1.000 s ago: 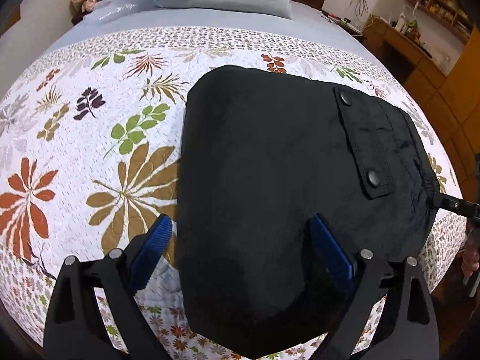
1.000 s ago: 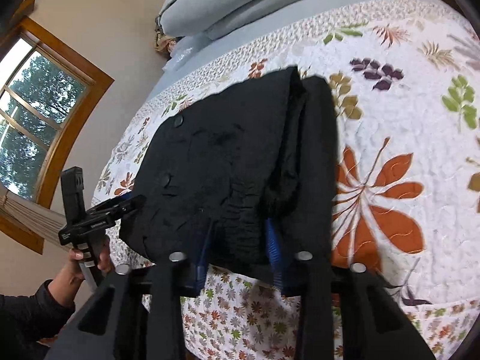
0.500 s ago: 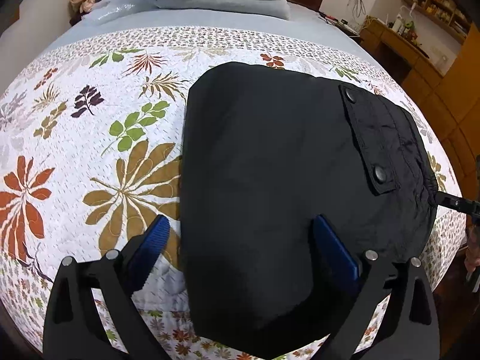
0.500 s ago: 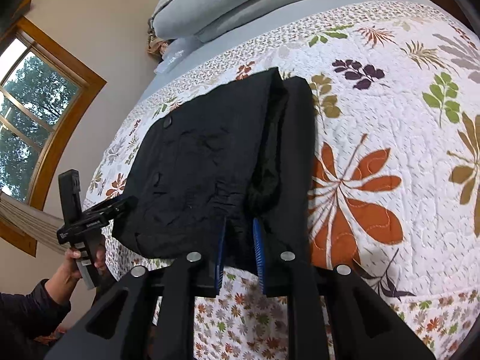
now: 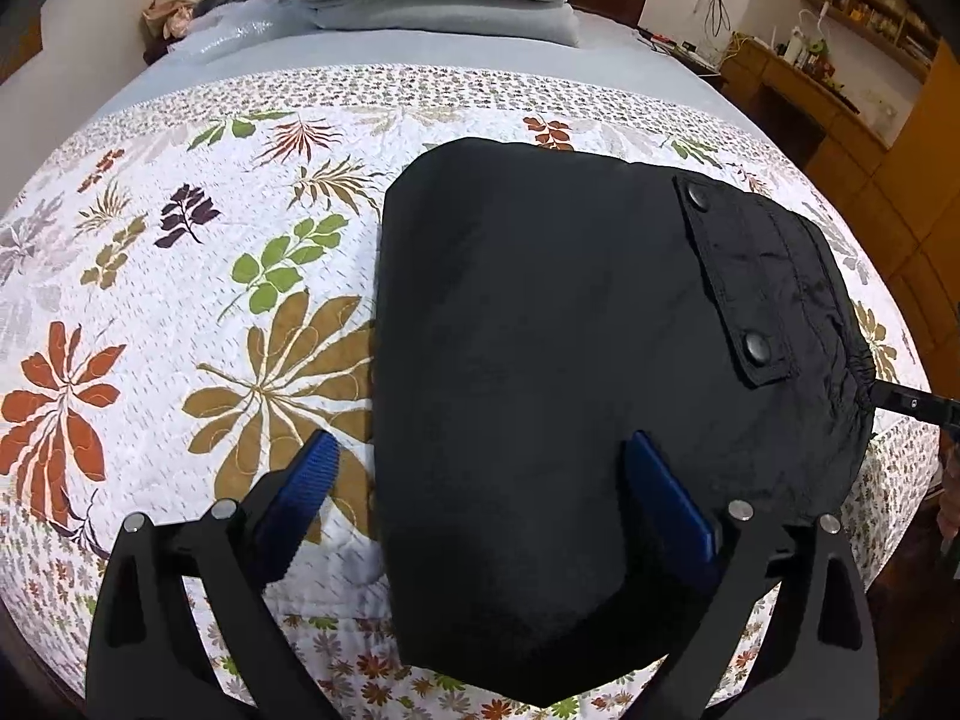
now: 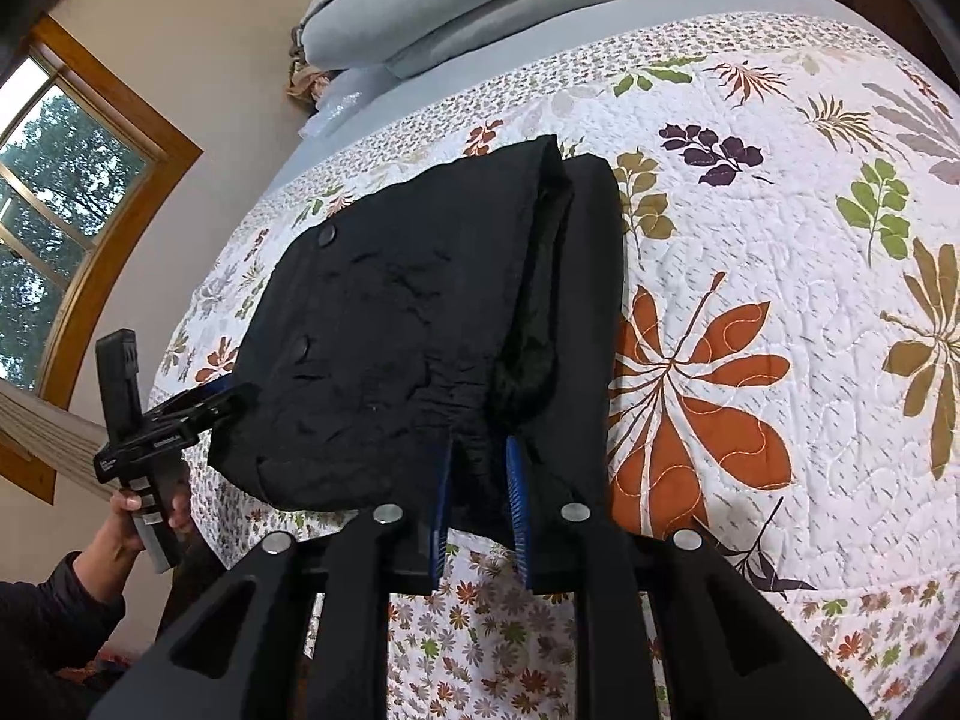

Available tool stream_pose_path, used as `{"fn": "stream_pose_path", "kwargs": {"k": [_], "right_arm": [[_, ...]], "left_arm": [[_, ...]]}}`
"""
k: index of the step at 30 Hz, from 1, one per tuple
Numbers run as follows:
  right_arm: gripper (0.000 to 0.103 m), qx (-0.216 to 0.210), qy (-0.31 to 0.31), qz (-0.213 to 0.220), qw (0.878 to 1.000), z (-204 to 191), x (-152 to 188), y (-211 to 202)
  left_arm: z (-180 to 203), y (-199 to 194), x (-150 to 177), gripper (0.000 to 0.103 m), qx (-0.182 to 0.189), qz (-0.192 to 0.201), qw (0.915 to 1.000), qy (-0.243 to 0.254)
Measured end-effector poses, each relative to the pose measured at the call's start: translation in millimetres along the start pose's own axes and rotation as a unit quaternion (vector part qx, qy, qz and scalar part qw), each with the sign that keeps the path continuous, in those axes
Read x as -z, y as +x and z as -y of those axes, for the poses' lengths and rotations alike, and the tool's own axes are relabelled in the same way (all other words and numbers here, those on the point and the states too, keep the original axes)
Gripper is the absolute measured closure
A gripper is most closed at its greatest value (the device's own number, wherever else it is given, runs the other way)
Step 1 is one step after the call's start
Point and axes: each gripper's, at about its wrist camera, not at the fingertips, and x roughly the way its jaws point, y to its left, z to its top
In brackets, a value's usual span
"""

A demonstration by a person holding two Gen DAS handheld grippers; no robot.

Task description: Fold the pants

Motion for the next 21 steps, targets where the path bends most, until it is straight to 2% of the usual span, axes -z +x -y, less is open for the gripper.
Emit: {"fn": "stream_pose_path", "kwargs": {"k": [4,9,11,13,14,21], "right_arm": [[0.08,0.001,0.012,0.003,1.0,7.2,4.0,-4.2],[0.08,0.031,0.023,0.012,0.999,13.2,10.0,-19.3],[0.079,0.02,0.023,0.019,0.999,10.2,9.9,-24.3],[0.064,0.012,0.02,0.028,0.999,2.6,7.9,-27.8],[0.052,0.008,0.016,0.032,0.999,-1.8,6.6,-27.5],[0.049,0.022,0.01,0.004,1.0,-15.1,-0.6,1.6]], "left_arm": [[2.1,-4.4,0.7,0.007,-0.003,0.005,0.9999,0.009],[0.3,-11.3,1.5,0.007,-0.002,0.011,0.9999,0.003],[-0.8,-14.2,1.4,0.007,-0.001,0.014,0.9999,0.001],[-1.9,-17.9,1.4,0.007,-0.002,0.017,0.9998,-0.003],[-2.1,-19.1,1.2,0.007,-0.002,0.018,0.9998,-0.004],[0.2,-30.1,-0.3,0.007,-0.005,0.031,0.9995,0.0]]}}
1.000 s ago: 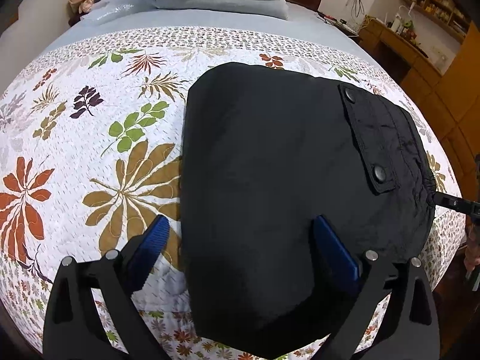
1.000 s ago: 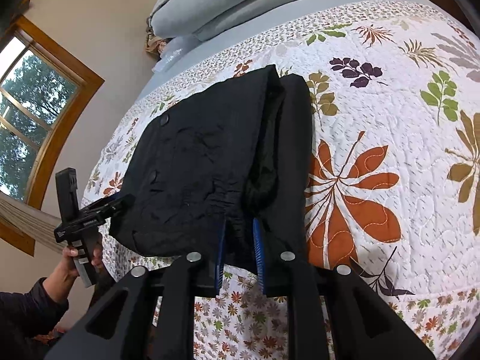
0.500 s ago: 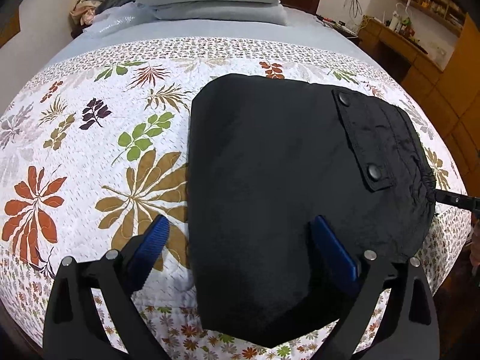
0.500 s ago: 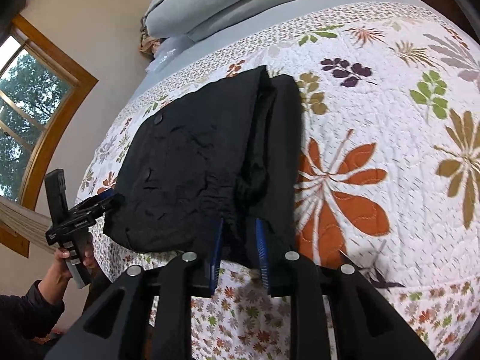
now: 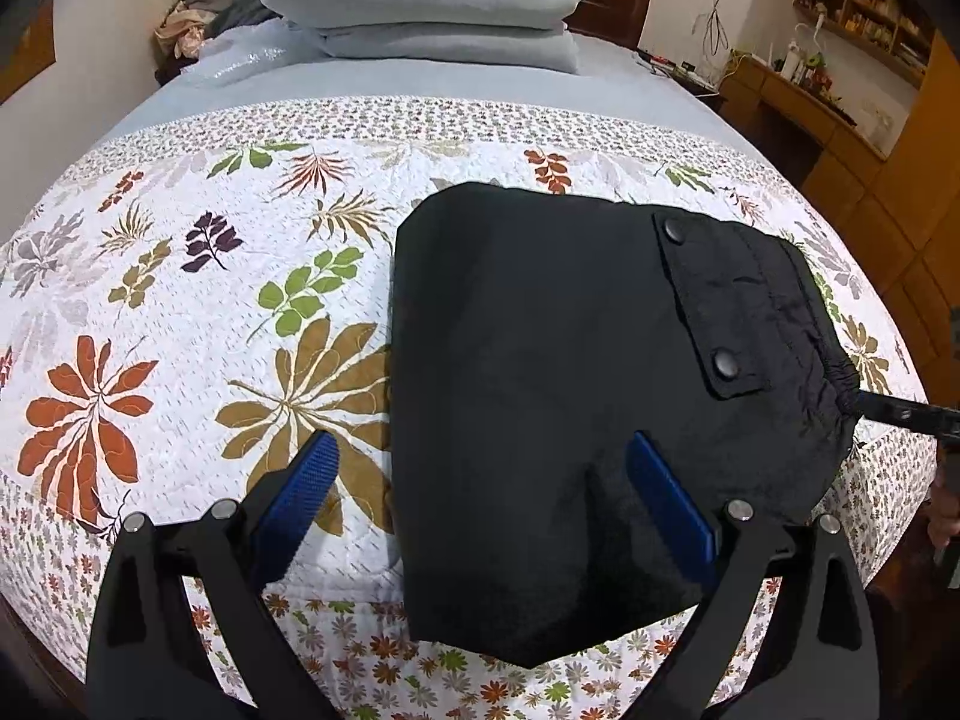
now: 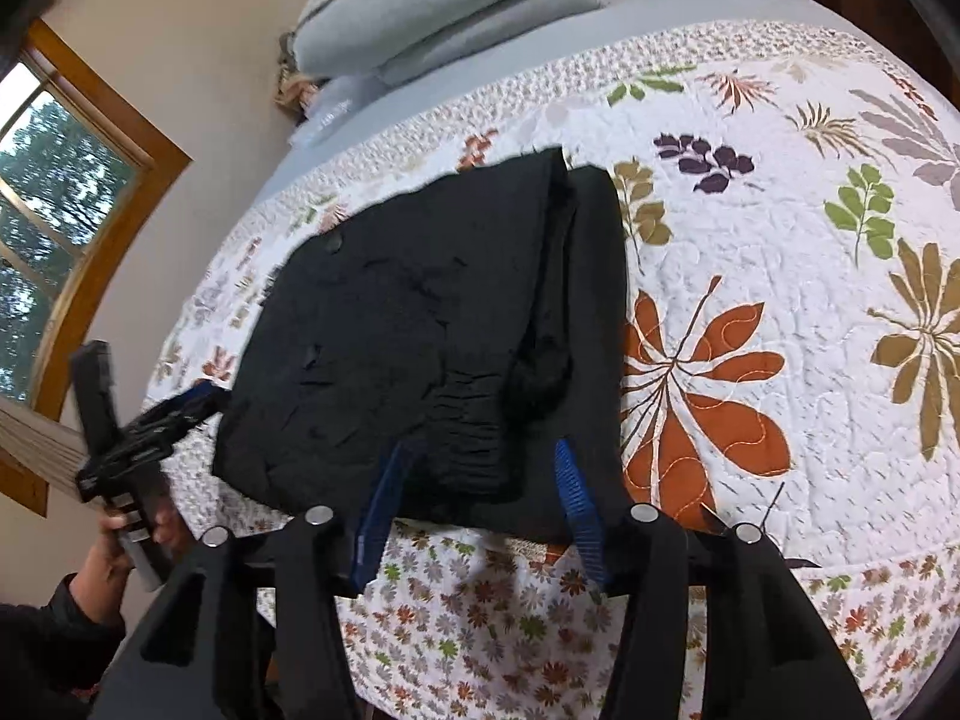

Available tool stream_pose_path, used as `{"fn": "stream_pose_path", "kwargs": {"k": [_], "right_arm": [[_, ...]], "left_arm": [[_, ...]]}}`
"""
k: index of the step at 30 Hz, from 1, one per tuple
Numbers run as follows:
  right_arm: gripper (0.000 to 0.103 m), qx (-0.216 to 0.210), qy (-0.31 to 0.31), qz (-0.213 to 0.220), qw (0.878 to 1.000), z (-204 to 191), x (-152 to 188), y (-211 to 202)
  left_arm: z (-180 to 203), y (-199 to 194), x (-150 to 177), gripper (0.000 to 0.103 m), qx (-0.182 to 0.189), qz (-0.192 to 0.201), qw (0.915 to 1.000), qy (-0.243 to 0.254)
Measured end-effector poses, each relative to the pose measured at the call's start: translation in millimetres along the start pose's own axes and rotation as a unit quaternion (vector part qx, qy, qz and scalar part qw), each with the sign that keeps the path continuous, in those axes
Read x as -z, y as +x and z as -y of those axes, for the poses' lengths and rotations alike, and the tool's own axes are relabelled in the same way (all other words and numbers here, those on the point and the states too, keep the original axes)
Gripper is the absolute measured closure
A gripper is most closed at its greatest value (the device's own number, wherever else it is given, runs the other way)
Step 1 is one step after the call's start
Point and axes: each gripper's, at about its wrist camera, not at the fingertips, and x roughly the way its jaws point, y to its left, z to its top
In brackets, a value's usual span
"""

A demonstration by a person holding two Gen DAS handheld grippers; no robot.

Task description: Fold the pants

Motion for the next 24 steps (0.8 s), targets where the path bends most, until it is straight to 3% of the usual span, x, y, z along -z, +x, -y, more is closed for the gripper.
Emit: {"fn": "stream_pose_path", "kwargs": {"k": [4,6,13,15,18,22,23,24], "right_arm": [[0.054,0.0,-0.002,0.001,1.0,0.0,1.7,4.2],[0.065,-0.011,-0.002,-0.003,1.0,0.0,2.3,3.9],[0.068,0.002,-0.022,0.001,1.0,-7.9,1.2,-0.3],[0.08,0.004,-0.02,0.003,1.0,-5.4,0.2,-3.3],[0.081,-0.007,-0.009,0.003,1.0,-0.1,-1.1,-6.5],[0.077,-0.001,-0.015,0.001,1.0,-2.5,-2.1,-6.5],[0.073,-0.007,-0.013,-0.001,1.0,-1.9,-2.6,-6.3],[0.057,-0.014,-0.007,-0.002,1.0,-0.7,-3.3,-6.1]], "left_arm": [[0.9,-4.8,-1.0,0.007,-0.003,0.006,1.0,0.005],[0.8,-7.1,-2.0,0.007,-0.004,0.009,0.9999,0.006],[2.6,-22.2,-6.3,0.007,-0.008,0.028,0.9995,0.013],[3.5,-25.9,-7.2,0.007,-0.01,0.033,0.9992,0.018],[5.1,-28.7,-8.5,0.007,-0.009,0.038,0.999,0.022],[7.0,-29.4,-9.6,0.007,-0.009,0.041,0.9987,0.029],[7.1,-29.8,-9.6,0.007,-0.009,0.043,0.9986,0.03],[7.6,-30.5,-9.6,0.007,-0.009,0.045,0.9985,0.031]]}}
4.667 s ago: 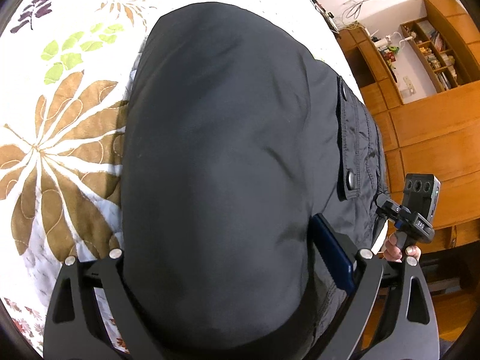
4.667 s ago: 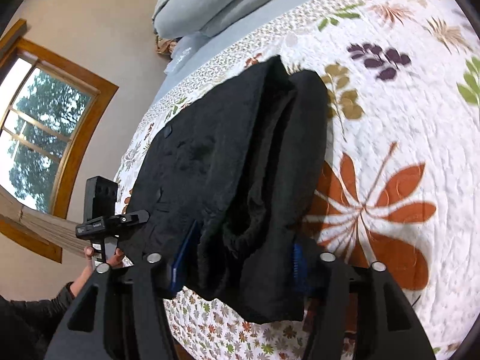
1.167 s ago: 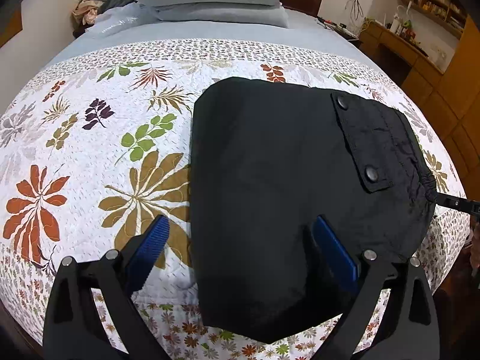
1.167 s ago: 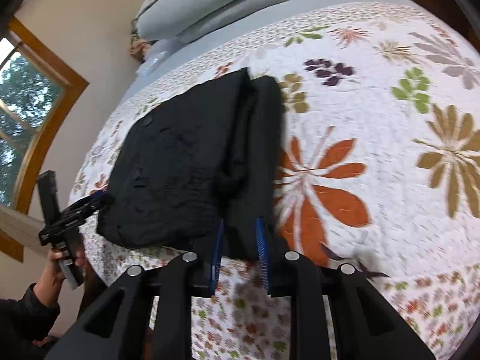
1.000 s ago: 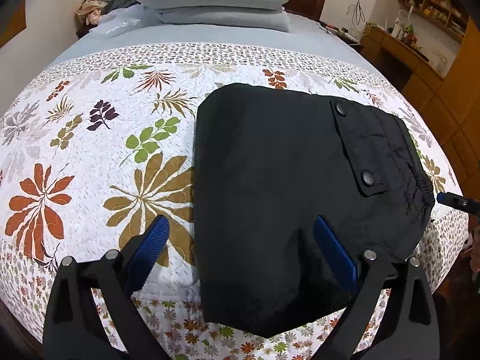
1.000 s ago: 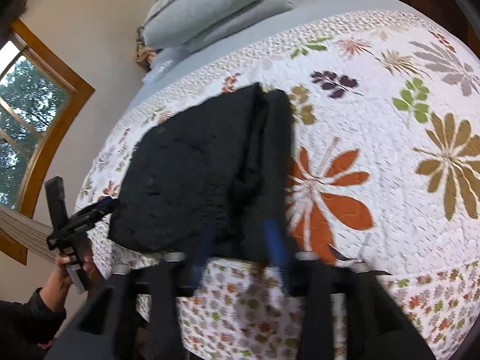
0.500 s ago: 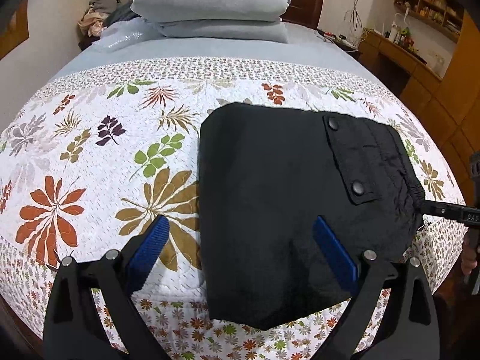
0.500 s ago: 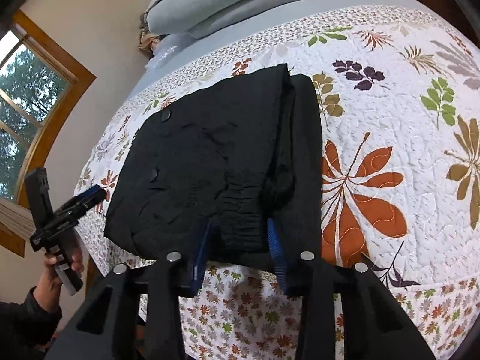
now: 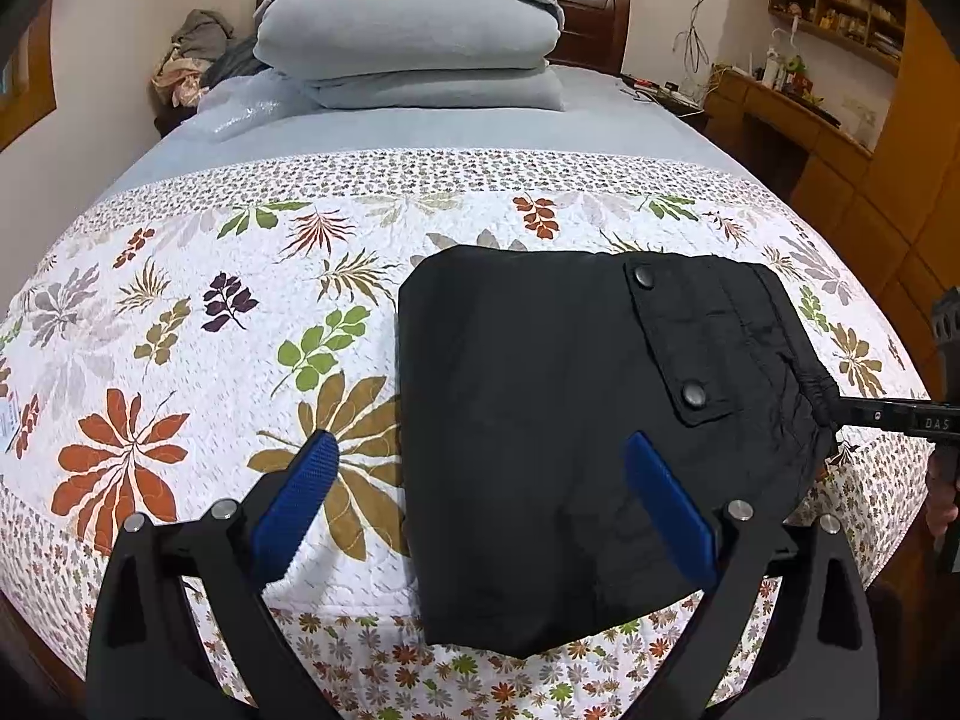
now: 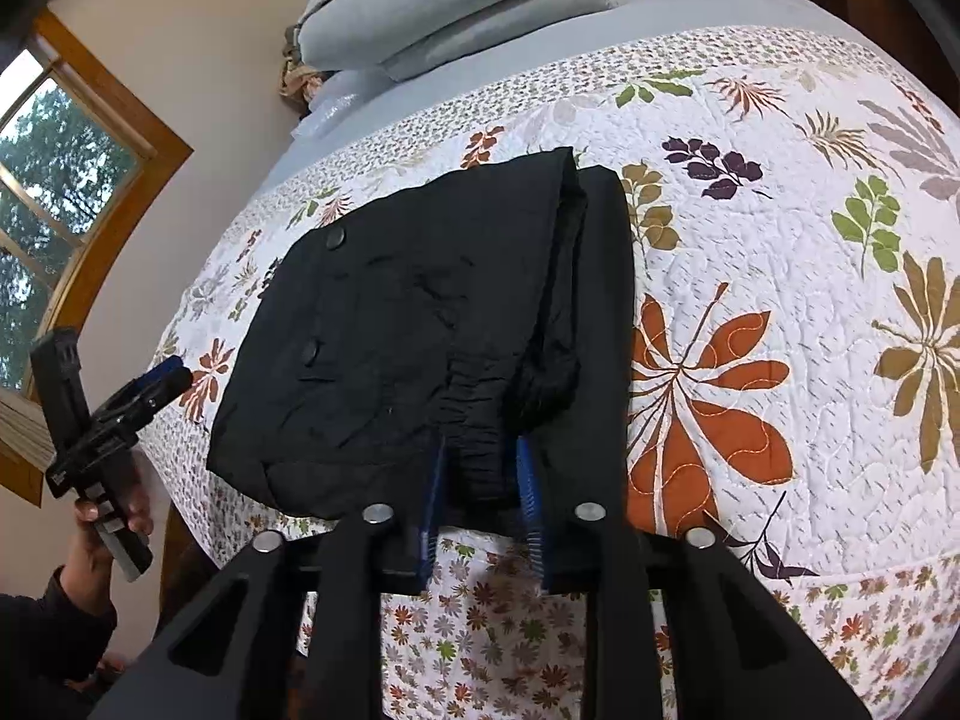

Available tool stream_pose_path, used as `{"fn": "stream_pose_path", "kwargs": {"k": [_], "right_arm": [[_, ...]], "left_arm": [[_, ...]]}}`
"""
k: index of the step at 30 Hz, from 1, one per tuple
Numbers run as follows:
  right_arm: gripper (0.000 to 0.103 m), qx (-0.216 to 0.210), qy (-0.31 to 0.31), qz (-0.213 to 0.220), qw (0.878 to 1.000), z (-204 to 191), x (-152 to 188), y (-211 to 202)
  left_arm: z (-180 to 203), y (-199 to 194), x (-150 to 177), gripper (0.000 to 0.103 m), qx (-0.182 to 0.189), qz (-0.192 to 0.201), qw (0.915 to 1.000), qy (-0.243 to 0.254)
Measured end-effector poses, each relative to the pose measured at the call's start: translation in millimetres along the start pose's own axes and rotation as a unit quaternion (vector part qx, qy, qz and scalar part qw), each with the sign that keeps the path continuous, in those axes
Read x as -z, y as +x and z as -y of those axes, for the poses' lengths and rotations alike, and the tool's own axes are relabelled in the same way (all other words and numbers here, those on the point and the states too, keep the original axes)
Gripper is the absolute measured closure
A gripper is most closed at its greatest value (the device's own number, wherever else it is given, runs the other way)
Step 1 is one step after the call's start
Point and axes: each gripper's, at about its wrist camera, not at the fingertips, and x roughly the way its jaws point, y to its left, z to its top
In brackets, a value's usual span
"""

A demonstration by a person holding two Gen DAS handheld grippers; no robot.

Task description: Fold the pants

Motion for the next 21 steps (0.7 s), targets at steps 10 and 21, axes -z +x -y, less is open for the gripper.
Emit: {"fn": "stream_pose_path", "kwargs": {"k": [10,21], "right_arm": [[0.038,-0.022,0.014,-0.013,1.0,-6.4,-7.1,25.1],[0.067,0.004,-0.014,-0.012,1.0,-9.9,-2.9,23.0]], "left_arm": [[4.6,0.2,-2.8,0.007,-0.002,0.005,0.9999,0.01],[10.2,0.1,-4.2,0.006,-0.011,0.008,0.9996,0.023]]}}
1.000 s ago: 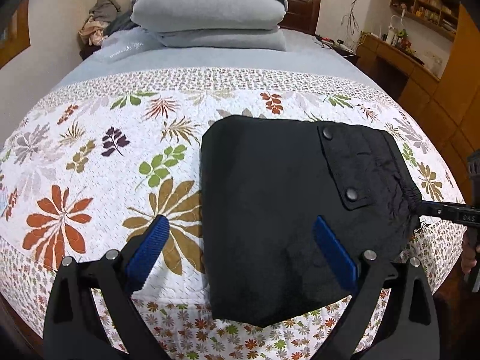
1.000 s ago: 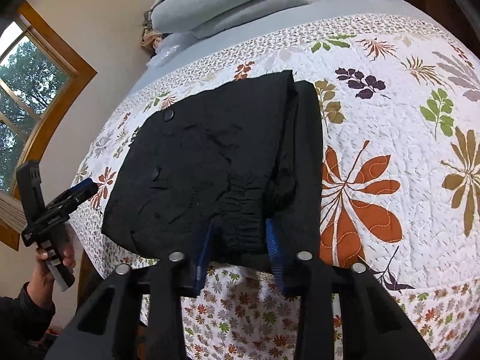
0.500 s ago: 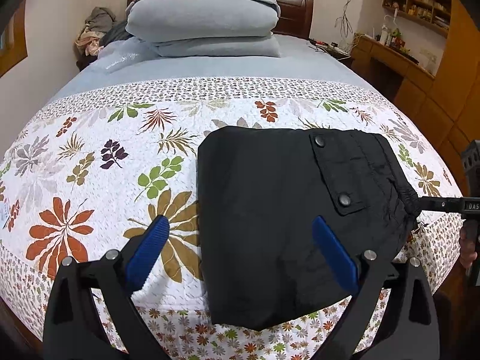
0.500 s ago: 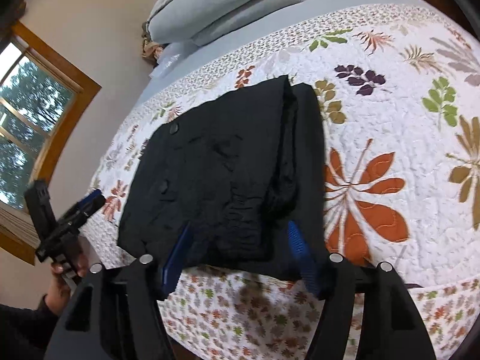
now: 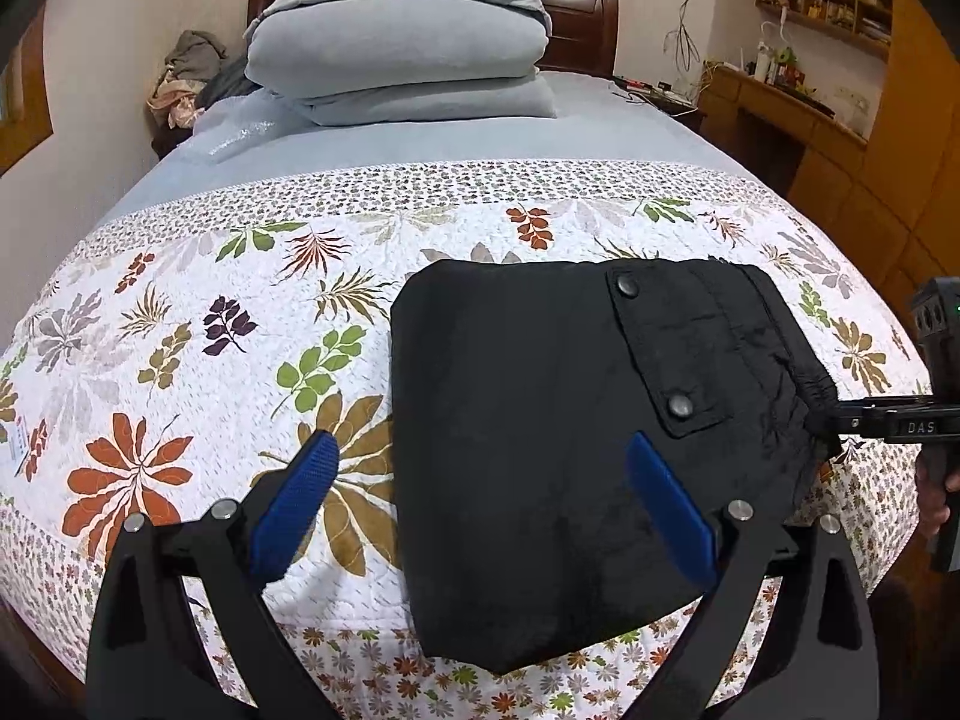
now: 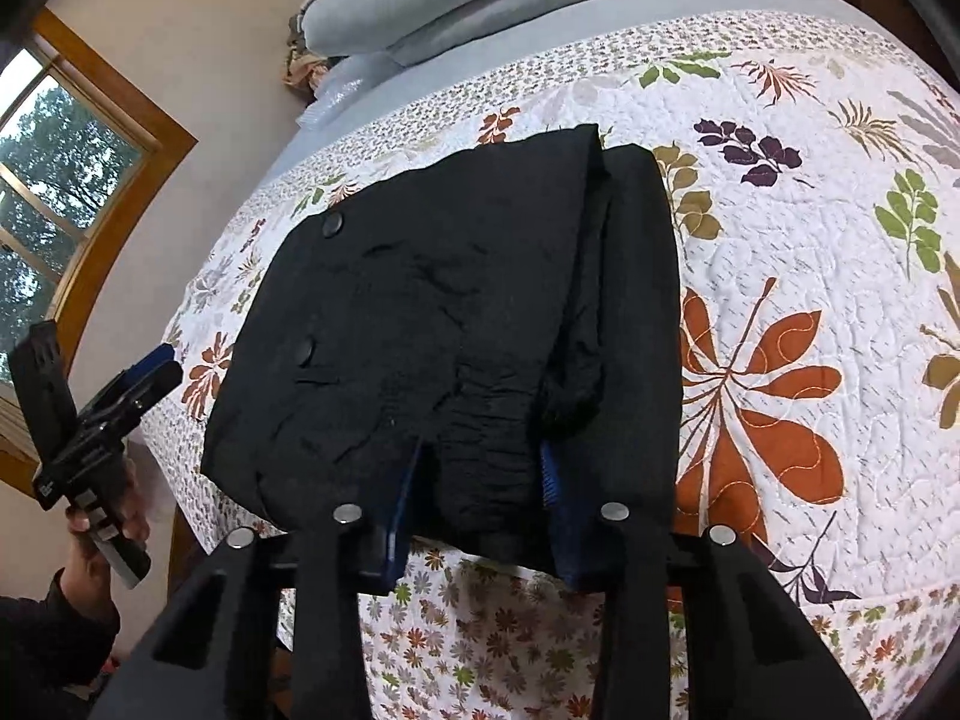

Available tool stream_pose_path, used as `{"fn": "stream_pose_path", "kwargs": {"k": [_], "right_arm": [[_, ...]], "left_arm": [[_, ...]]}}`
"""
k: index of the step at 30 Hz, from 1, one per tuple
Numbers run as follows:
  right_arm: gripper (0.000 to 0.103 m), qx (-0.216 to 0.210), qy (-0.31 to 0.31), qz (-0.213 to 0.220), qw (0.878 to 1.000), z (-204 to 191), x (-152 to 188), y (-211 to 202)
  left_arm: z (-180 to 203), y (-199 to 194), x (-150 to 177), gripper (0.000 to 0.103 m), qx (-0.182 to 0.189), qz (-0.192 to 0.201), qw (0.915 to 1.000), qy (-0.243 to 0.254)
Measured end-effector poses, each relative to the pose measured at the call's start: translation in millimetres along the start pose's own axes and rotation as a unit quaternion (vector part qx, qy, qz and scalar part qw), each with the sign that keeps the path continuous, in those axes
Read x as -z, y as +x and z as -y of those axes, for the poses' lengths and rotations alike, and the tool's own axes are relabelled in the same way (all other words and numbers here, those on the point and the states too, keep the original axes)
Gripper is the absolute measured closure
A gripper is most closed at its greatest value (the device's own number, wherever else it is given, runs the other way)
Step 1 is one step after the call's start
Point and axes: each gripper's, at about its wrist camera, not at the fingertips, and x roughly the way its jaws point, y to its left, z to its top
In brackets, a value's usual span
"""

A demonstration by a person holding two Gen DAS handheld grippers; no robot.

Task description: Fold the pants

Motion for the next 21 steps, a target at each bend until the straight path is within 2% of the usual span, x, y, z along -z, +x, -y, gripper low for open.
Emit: {"fn": "stream_pose_path", "kwargs": {"k": [5,13,15,16,17,21], "right_arm": [[0.067,0.002,-0.004,0.004,1.0,2.2,-0.8,-4.9],[0.067,0.012,-0.011,0.003,1.0,1.9,2.8,-9.0],[0.056,0.017,-0.008,0.005,1.0,1.5,2.1,-11.5],[0.047,0.04,-0.006,0.014,0.999,0.0,1.9,-17.8],[0.03,0.056,-0.006,0.022,0.998,-1.5,1.9,-22.3],[0.029,0.126,-0.029,0.071,0.989,-22.5,3.5,-49.6]], "left_arm": [[-1.4,4.5,1.4,0.006,-0.004,-0.009,1.0,0.0],[0.3,0.5,-0.7,0.007,-0.004,-0.001,1.0,0.002],[1.0,-1.2,-1.3,0.006,-0.004,0.001,1.0,0.004],[1.0,-2.7,-1.8,0.006,-0.006,0.001,1.0,0.004],[0.9,-3.9,-1.9,0.006,-0.008,0.001,1.0,0.001],[1.3,-10.8,-3.5,0.004,-0.008,0.002,0.9999,-0.011]]}}
